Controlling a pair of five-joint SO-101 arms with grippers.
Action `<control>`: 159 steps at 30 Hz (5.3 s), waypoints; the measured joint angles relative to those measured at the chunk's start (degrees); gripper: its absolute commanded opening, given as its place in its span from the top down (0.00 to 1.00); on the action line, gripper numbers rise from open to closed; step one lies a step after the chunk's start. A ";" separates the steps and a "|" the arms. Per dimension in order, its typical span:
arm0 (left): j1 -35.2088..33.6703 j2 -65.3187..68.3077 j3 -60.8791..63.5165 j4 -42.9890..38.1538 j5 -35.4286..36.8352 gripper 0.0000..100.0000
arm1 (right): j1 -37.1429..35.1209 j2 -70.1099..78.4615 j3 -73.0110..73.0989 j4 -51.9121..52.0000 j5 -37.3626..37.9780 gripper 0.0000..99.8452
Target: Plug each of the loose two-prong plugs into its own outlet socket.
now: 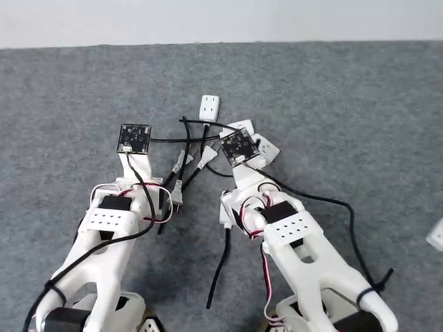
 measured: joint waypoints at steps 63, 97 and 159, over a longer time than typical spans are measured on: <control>-4.22 0.00 0.00 -0.62 0.00 0.99 | -3.43 13.27 -17.14 22.42 -8.70 0.99; 2.20 0.26 0.00 -0.62 2.90 0.93 | 78.95 27.78 -35.34 23.03 11.25 0.72; -6.07 0.53 -1.85 1.76 8.62 0.75 | 12.66 66.46 -79.30 39.12 36.66 0.99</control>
